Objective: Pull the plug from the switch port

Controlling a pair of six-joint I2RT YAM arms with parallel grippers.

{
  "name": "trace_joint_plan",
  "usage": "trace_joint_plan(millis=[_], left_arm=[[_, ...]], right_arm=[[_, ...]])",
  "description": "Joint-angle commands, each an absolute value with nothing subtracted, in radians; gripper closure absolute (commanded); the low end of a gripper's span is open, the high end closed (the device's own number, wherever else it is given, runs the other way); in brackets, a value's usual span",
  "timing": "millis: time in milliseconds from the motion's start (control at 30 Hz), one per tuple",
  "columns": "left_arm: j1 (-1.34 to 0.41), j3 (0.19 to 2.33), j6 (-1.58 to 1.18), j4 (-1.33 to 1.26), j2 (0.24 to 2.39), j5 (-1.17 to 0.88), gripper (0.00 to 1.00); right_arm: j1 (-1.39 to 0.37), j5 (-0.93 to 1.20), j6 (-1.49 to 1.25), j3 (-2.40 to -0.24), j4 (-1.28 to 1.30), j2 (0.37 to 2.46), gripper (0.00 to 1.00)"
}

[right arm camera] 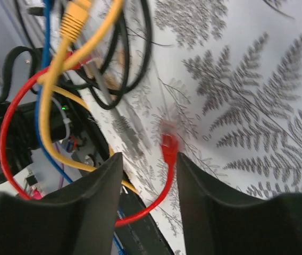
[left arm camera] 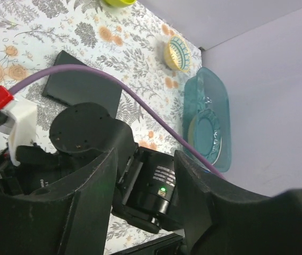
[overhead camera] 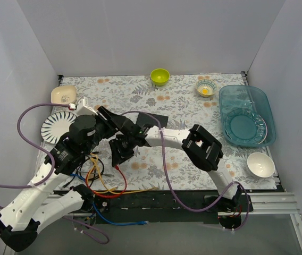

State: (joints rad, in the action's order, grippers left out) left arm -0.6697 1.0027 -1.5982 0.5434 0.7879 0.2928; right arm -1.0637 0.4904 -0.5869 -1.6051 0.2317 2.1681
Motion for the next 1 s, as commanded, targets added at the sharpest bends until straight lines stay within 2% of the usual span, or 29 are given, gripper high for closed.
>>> trace_joint_plan(millis=[0, 200, 333, 433, 467, 533, 567, 633, 767, 833, 900, 967], left_arm=[[-0.669, 0.991, -1.615, 0.565, 0.791, 0.328, 0.54], [-0.667, 1.000, -1.617, 0.535, 0.851, 0.360, 0.53], [-0.667, 0.997, -1.637, 0.500, 0.993, 0.321, 0.53], [-0.657, 1.009, -1.681, 0.499, 1.118, 0.253, 0.54], [-0.631, 1.018, -1.712, 0.502, 1.209, 0.233, 0.55], [-0.580, 1.037, -1.738, 0.489, 1.287, 0.161, 0.59], [-0.512, 1.035, -1.749, 0.470, 1.333, 0.137, 0.61], [-0.439, 1.017, -1.772, 0.401, 1.376, 0.075, 0.65], [-0.266, 1.072, -1.763, 0.362, 1.553, 0.031, 0.76], [-0.236, 1.141, -1.750, 0.357, 1.687, -0.013, 0.82], [-0.221, 1.178, -1.727, 0.331, 1.761, -0.078, 0.97], [-0.222, 1.218, -1.697, 0.286, 1.851, -0.155, 1.00]], right_arm=[[-1.023, 0.384, -0.566, -1.524, 0.249, 1.973, 0.42], [-0.852, 0.206, -0.574, -1.392, 0.305, 1.725, 0.39], [-0.701, 0.150, -0.618, -1.153, 0.227, 1.562, 0.40], [-0.574, 0.182, -0.643, -1.031, 0.181, 1.506, 0.50], [-0.527, 0.199, -0.644, -1.011, 0.178, 1.505, 0.61], [-0.494, 0.201, -0.638, -0.990, 0.190, 1.514, 0.76], [-0.473, 0.196, -0.637, -0.976, 0.193, 1.522, 0.89], [-0.462, 0.180, -0.627, -0.965, 0.178, 1.540, 0.98], [-0.427, 0.193, -0.618, -0.963, 0.141, 1.612, 0.99], [-0.416, 0.193, -0.618, -0.997, 0.152, 1.676, 0.99], [-0.402, 0.206, -0.624, -1.028, 0.150, 1.733, 0.99], [-0.396, 0.213, -0.626, -1.055, 0.152, 1.765, 0.99]])
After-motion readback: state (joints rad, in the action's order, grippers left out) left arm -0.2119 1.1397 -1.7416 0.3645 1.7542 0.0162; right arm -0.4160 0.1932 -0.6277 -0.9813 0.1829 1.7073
